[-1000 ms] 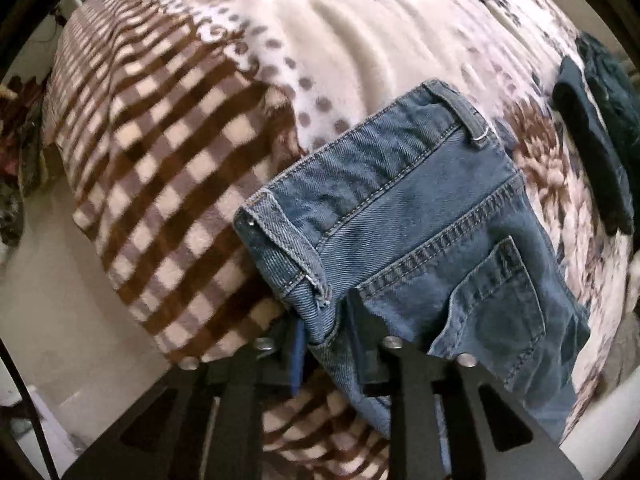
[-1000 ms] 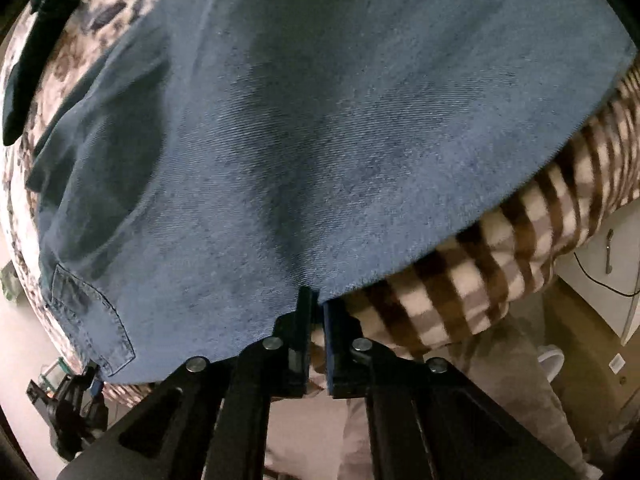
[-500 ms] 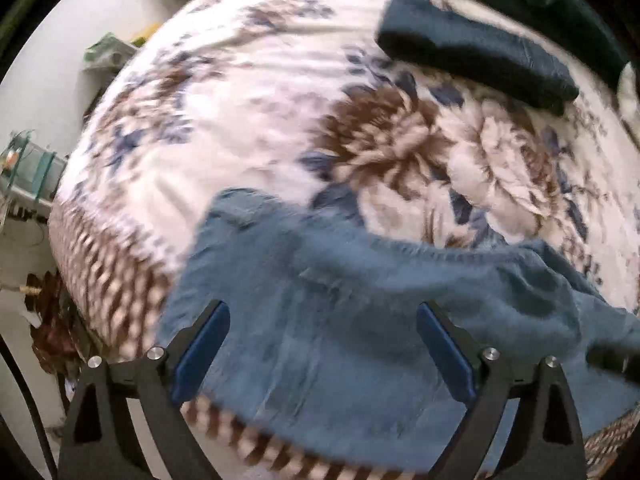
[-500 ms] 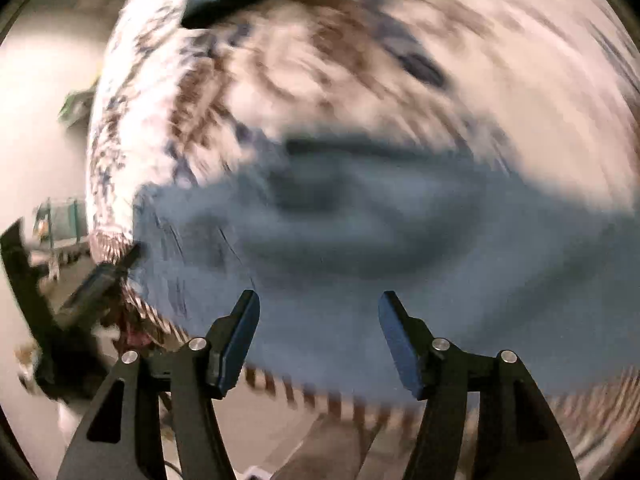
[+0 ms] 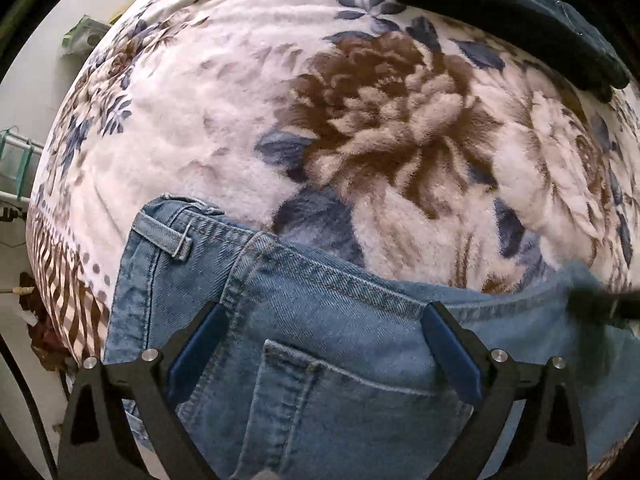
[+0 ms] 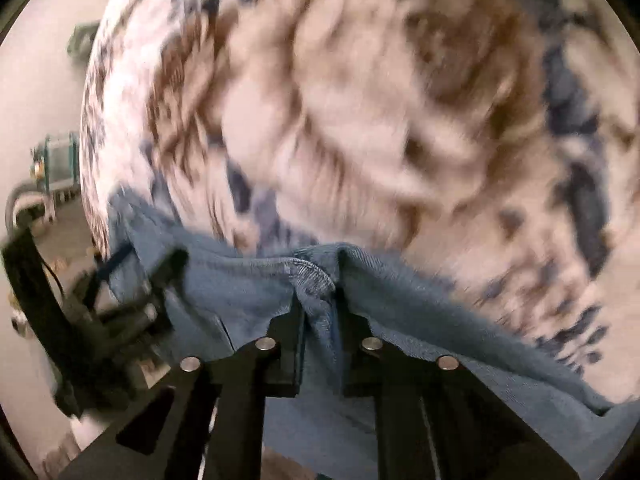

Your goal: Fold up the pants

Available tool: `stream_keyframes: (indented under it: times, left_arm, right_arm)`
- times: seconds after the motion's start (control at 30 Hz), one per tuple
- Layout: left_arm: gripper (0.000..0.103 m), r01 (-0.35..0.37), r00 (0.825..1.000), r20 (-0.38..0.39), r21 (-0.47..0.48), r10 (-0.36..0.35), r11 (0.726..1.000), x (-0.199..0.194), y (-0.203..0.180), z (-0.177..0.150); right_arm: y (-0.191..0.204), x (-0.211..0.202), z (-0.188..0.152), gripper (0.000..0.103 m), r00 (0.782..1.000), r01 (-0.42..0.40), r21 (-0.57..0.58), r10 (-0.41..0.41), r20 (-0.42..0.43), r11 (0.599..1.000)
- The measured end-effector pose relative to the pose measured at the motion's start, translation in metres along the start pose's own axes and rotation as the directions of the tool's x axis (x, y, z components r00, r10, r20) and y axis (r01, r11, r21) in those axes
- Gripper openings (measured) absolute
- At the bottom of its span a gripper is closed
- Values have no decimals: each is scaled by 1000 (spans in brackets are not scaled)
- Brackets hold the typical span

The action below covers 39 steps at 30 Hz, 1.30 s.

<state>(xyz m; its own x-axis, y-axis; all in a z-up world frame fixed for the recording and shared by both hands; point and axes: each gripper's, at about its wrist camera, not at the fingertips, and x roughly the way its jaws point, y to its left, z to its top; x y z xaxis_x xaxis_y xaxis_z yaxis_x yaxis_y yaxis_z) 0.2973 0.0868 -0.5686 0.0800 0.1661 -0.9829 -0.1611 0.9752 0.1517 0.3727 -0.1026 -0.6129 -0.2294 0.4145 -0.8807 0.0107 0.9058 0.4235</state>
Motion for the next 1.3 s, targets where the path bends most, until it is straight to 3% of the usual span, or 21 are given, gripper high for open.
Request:
stream_keyframes:
  times: [0.07,0.13,0.2,0.23,0.3,0.33,0.47,0.57,0.6,0.67,0.7,0.83,0.87,1.0,1.07,1.13,1.2,1.23,1.3]
  left_arm:
    - [102,2,1000,-7,5,-2,1000,1,1,1]
    - [102,14,1000,-20,-3,-14,1000,1,4,2]
    - [102,25,999,-28,-13,-25,1000,-2,7,3]
    - [102,28,999,-29,-17,-29,999,-4,10,5]
    - [102,40,999,-18,-28,-40,999,-10,14,6]
    - [102,38,999,-12,-26,-38,999,-14,14,6]
    - [102,49,999,-11,-27,-49,998,-19,16,2]
    - [102,56,998,-26,-30,-57,998,-14,16,-4]
    - [102,58,998,-32,-35,-59,998,-12,17,-6]
    - [102,67,997,-32,-48,-68,997,-8,17,-8]
    - [102,68,997,-31,-54,-70,996,-7,15,-10]
    - [102,74,997,-25,-60,-76,995,-6,15,-12]
    - [102,66,998,-20,-52,-67,996,-6,14,-13]
    - [102,18,1000,-2,-14,-18,1000,-5,3,-12]
    - [102,11,1000,-4,-11,-11,1000,-5,2,-13]
    - [102,16,1000,-9,-22,-17,1000,-4,4,-12]
    - [102,25,1000,-17,-37,-26,999,-3,7,-12]
    - [102,26,1000,-17,-38,-27,999,-3,8,-12]
    - [102,26,999,-19,-31,-27,999,-1,5,-11]
  right_arm:
    - [-10,-11,12,3,998,27,67,-30,48,997]
    - [-22,-10,25,3,991,-132,131,134,0,983]
    - [-18,-4,31,7,965,-248,115,256,-58,962]
    - [-11,0,32,12,967,-229,71,235,-100,971]
    - [1,12,33,40,972,-172,-2,169,-161,985]
    - [7,21,31,42,973,-130,-49,118,-199,990]
    - [10,44,24,42,958,-128,-107,95,-269,986]
    - [6,45,20,46,945,-195,-137,149,-291,971]
    - [5,44,19,46,935,-235,-138,185,-303,962]
    - [3,37,12,46,889,-350,-130,285,-358,928]
    - [-2,29,5,46,881,-365,-148,290,-373,919]
    - [1,40,-1,46,896,-322,-188,235,-378,928]
    - [-1,48,6,46,911,-293,-171,220,-350,941]
    - [3,68,12,55,902,-320,-103,269,-339,942]
    - [4,58,7,55,899,-349,-109,300,-318,931]
    - [-4,48,4,52,883,-410,-66,377,-281,910]
    - [-17,41,2,38,879,-434,-22,418,-230,901]
    - [-24,41,1,36,883,-430,1,421,-207,903]
    - [-27,44,-2,11,937,-305,16,304,-174,952]
